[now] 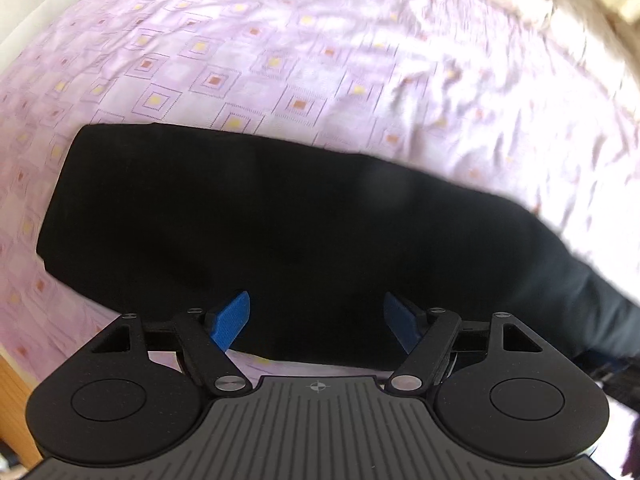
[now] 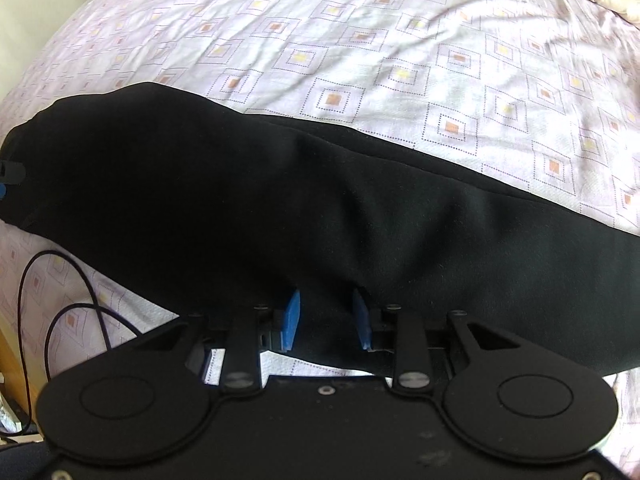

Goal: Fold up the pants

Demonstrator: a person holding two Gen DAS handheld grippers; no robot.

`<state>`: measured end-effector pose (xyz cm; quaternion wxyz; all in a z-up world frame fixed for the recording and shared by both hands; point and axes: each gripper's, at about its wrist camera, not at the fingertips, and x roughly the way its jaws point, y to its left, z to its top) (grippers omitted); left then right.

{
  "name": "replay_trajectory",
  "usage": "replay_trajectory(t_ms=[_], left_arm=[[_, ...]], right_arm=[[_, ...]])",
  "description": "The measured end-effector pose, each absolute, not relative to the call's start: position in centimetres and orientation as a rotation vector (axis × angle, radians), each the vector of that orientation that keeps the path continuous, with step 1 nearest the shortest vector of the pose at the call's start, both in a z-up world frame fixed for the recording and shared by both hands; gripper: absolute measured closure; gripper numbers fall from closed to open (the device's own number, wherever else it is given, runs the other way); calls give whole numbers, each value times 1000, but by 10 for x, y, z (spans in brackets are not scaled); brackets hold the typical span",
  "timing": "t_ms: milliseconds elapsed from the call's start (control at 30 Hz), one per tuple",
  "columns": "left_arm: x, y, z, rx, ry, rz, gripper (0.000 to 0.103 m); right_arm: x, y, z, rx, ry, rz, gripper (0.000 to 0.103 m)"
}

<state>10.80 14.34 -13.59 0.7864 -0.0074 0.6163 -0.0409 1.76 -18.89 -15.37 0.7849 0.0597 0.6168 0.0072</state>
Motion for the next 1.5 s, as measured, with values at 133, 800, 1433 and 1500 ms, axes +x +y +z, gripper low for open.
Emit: replay_trajectory(t_ms=[133,800,1433,1500], left_arm=[[111,152,-165,101,1409,-136,30],[154,202,-130,-6,1351,-380,30],[168,176,-184,126,1464,-421,24],[168,182,-180,85,1468,-404,24]], right_arm=[[24,-176,-144,127,1333,-41,70],[124,-55,-89,252,1188,61,65],[201,-78,-139,452,1350,270,74],[189,-72,-129,377,1320,307,97]])
